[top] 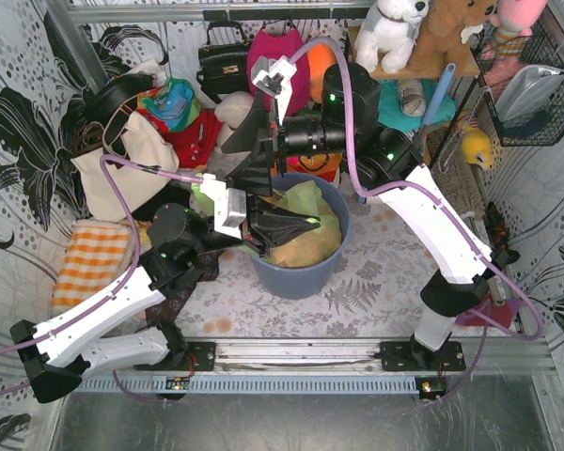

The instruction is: Tie the trash bag

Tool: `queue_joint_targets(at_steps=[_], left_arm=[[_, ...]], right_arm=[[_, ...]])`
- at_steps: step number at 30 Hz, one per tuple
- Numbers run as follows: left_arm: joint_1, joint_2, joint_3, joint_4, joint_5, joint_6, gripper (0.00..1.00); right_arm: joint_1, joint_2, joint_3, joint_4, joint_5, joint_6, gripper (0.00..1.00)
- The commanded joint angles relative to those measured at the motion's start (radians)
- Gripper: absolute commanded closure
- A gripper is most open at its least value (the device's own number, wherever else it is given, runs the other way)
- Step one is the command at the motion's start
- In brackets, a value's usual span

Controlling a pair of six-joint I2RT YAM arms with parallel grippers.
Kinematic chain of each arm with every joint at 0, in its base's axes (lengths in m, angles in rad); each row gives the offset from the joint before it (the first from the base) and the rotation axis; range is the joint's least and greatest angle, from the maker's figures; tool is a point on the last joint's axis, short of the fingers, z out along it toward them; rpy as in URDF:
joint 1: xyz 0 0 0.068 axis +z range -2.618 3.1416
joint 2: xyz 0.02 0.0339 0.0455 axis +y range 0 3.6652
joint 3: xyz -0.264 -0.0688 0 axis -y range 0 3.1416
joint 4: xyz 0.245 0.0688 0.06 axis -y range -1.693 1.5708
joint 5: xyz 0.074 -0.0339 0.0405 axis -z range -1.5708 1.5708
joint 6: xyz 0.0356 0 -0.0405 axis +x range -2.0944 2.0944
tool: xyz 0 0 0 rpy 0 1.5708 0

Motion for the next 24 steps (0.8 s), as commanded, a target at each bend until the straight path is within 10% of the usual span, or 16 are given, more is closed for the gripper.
queue_joint_targets(at_steps=[1,24], left_arm=[[0.005,0.003,0.010,0.043,0.002,-0.021,1.00],[0.005,0.009,0.026,0.034,-0.004,-0.030,1.00]], right_arm=[[0.018,-0.012,-0.040,0.124,-0.116,0.026,0.08],[0.074,0.131,0.108,0.084,-0.176,0.029,0.27]])
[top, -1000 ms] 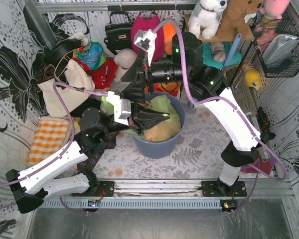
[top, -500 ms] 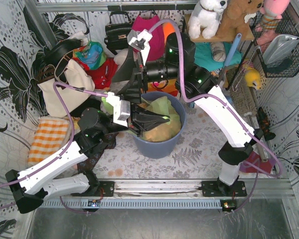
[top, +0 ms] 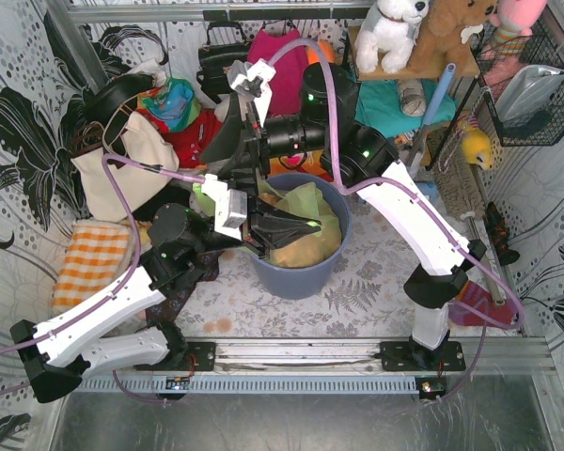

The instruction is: Tie the trash bag

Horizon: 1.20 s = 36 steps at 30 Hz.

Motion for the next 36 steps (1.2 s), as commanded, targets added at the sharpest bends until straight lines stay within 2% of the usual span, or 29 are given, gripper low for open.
queue_joint_targets(at_steps=[1,4,8,14,15,21,31,36], left_arm=[[0.005,0.009,0.028,0.038,-0.034,-0.015,1.00],[0.005,0.010,0.032,0.033,-0.034,-0.014,1.00],[0.005,0.012,0.038,0.031,-0.038,-0.015,1.00],[0.005,0.012,0.049,0.028,-0.059,-0.014,1.00],[0.005,0.012,0.052,0.028,-0.065,-0.012,1.00],[0.005,-0.007,0.071,0.027,-0.131,0.012,1.00],[0.006,-0.044,0.080,0.038,-0.419,0.080,1.00],[0.006,-0.056,0.054,0.099,-0.547,0.081,1.00]], right_arm=[[0.047,0.024,0.020,-0.014,-0.056,-0.009,0.29],[0.057,0.031,0.024,-0.017,-0.062,-0.012,0.36],[0.058,0.033,0.038,-0.033,-0.042,-0.017,0.53],[0.058,0.004,0.033,-0.043,0.032,-0.035,0.96],[0.058,-0.003,0.029,-0.043,0.050,-0.037,1.00],[0.058,-0.077,-0.048,-0.018,0.209,-0.062,1.00],[0.058,-0.155,-0.105,-0.027,0.583,-0.062,1.00],[0.057,-0.184,-0.140,-0.030,0.701,-0.063,1.00]])
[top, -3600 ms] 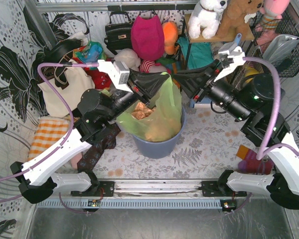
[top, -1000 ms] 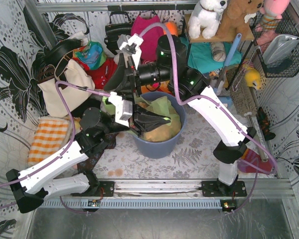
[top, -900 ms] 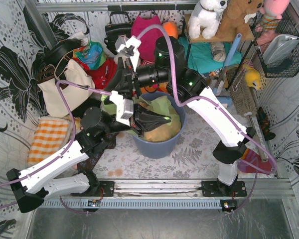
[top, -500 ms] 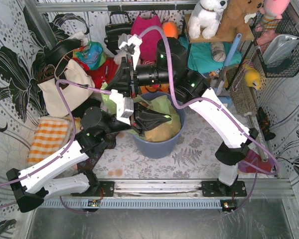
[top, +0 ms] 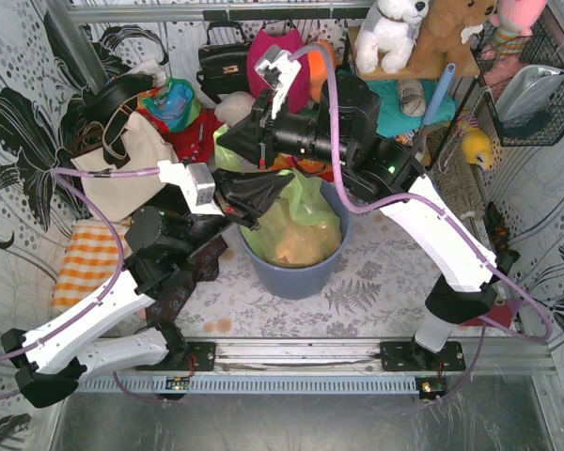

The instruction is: Tie the trash bag

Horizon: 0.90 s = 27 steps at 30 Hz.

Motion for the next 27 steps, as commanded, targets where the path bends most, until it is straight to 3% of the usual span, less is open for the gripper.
queue_joint_targets(at_steps=[1,11,27], left_arm=[[0.004,-0.012,0.003,0.104,-0.170,0.024,1.00],[0.005,0.057,0.069,0.148,-0.196,0.059,1.00],[0.005,0.076,0.050,0.307,-0.144,0.065,1.00]], right_arm=[[0.003,-0.047,-0.028,0.011,0.162,-0.012,1.00],[0.004,-0.123,-0.096,-0.010,0.279,-0.006,1.00],[-0.018,-0.411,-0.497,0.182,0.503,0.090,1.00]])
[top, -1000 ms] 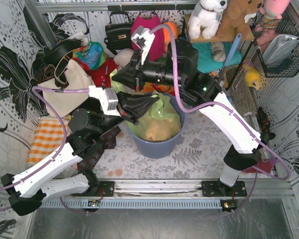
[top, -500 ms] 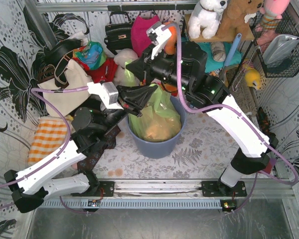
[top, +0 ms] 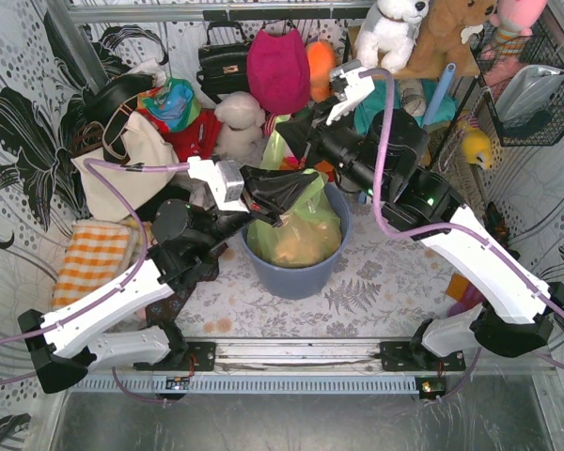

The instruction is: Tie the trash bag

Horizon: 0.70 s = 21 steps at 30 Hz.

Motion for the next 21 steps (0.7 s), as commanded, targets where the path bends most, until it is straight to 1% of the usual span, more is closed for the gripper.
queue_joint_targets(at_steps=[1,8,10,15,19,21], left_arm=[[0.034,-0.044,0.013,0.209,-0.091,0.036,1.00],[0.034,-0.051,0.028,0.168,0.068,0.042,1.00],[0.034,-0.064,0.017,0.174,0.090,0.042,1.00],[0.034,-0.068,0.020,0.178,0.070,0.052,1.00],[0.034,-0.032,0.092,0.140,0.010,0.077,1.00],[0.037,-0.005,0.134,0.130,0.017,0.084,1.00]], right_arm=[[-0.013,-0.093,-0.058,0.030,0.015,0.042,1.00],[-0.077,-0.031,0.011,0.058,-0.110,0.082,1.00],[-0.096,-0.012,0.039,0.055,-0.142,0.091,1.00],[-0.142,0.015,0.072,0.055,-0.225,0.143,1.00],[-0.168,0.024,0.088,0.074,-0.298,0.186,1.00],[-0.181,0.036,0.104,0.089,-0.341,0.210,1.00]])
